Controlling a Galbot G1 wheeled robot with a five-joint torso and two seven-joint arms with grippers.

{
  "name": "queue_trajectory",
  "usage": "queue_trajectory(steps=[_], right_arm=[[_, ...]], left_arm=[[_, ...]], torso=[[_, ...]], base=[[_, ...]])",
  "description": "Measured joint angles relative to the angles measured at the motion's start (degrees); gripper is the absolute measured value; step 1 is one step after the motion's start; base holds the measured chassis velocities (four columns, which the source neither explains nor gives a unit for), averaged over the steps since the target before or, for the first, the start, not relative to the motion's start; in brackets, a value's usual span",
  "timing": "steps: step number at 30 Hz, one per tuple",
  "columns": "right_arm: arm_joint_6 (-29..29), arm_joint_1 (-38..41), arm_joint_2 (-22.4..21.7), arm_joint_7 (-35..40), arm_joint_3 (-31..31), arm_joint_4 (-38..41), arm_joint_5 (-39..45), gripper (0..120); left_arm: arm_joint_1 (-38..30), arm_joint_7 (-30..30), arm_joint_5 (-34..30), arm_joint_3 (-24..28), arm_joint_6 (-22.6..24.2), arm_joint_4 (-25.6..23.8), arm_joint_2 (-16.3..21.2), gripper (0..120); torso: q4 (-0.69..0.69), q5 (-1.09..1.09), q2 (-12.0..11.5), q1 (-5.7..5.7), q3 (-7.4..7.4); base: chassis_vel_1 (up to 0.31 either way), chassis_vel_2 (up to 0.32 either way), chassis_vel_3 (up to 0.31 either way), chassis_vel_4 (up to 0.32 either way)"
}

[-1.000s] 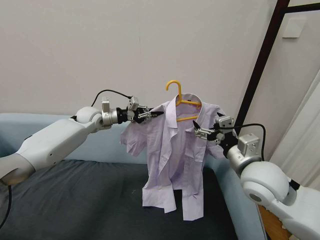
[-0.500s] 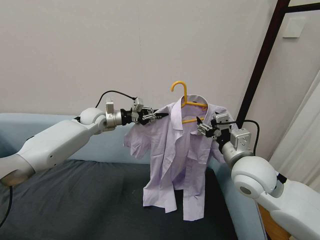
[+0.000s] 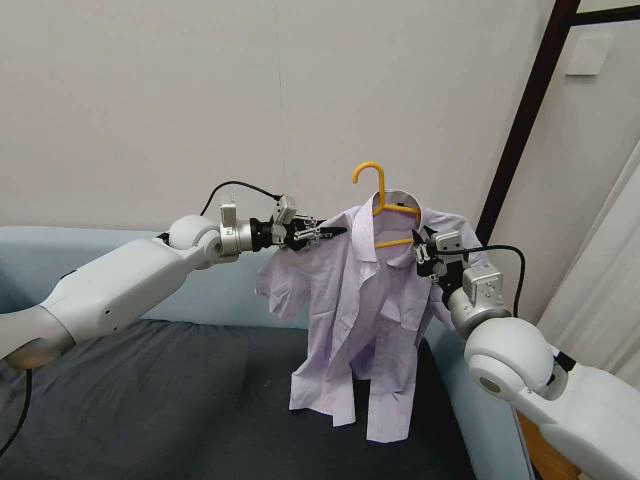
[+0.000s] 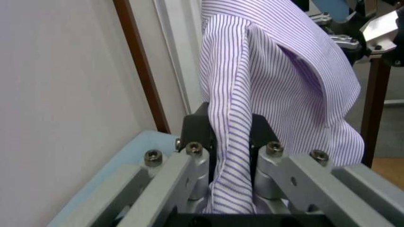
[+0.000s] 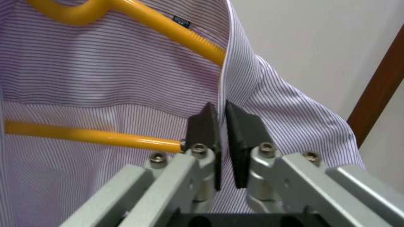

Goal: Pick up the clothes from the sofa and hang them on the clothes hanger.

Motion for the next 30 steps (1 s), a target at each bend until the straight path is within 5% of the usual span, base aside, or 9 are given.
queue_trajectory(steps=[28,30], right_arm=[[1.0,-3.3,-2.4,-7.0,-1.1,2.6,-8.4,0],[1.4,-3.5,-2.8,-6.9,-0.6,2.7,-8.2,7]], left_arm=[[-1.0,0.2,-1.1,1.3,-0.1,1.4,-1.5,7],[-1.0,0.7,-1.7,1.3,-0.3,1.4,-1.1,7]], torso=[[0.02,0.00,0.0,0.00,0.00],[0.01,-0.01,0.0,0.00,0.00]], base=[[0.000,0.000,0.000,0.000],[0.000,0.000,0.000,0.000]])
